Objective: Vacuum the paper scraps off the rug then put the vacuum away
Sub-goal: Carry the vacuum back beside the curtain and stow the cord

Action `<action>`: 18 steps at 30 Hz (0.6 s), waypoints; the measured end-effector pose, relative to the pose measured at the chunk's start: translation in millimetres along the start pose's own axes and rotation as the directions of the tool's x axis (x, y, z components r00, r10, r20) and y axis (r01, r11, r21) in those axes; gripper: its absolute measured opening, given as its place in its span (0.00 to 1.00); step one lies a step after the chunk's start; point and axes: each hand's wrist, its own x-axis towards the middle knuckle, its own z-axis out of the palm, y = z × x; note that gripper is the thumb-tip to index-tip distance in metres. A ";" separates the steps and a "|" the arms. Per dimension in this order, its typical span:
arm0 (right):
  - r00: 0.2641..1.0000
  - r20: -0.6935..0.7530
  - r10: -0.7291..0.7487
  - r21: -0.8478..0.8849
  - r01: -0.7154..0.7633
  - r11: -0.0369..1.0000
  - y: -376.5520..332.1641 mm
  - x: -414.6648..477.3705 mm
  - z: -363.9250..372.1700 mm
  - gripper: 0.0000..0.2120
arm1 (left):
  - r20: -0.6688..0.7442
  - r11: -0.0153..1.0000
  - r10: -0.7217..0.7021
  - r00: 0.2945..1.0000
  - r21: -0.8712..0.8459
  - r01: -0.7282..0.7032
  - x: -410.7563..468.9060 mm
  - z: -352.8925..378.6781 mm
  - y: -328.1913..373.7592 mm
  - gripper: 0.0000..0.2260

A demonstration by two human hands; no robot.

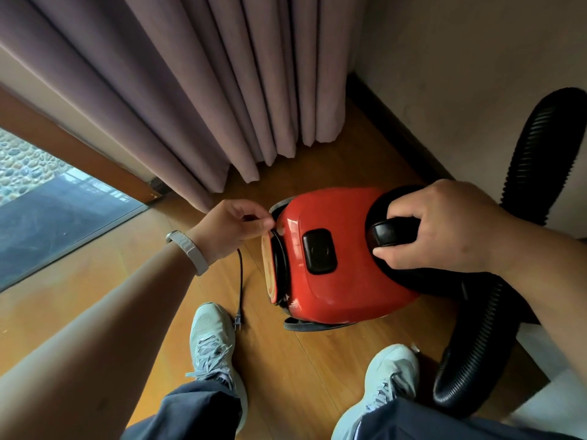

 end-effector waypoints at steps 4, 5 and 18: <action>0.997 -0.039 0.061 0.093 -0.057 0.994 1.1 -4.4 -2.8 0.13 | -0.054 0.975 -0.057 0.997 -0.216 0.044 3.3 7.0 -26.2 0.07; 0.996 -0.040 0.080 0.119 -0.075 0.990 1.9 -4.5 -2.6 0.12 | -0.069 0.966 -0.088 0.994 -0.250 0.068 2.8 9.9 -33.9 0.06; 0.951 -0.142 0.276 0.213 -0.243 0.946 14.1 -0.4 10.7 0.15 | -0.192 0.915 -0.328 0.925 -0.308 0.260 -5.6 58.9 -51.1 0.07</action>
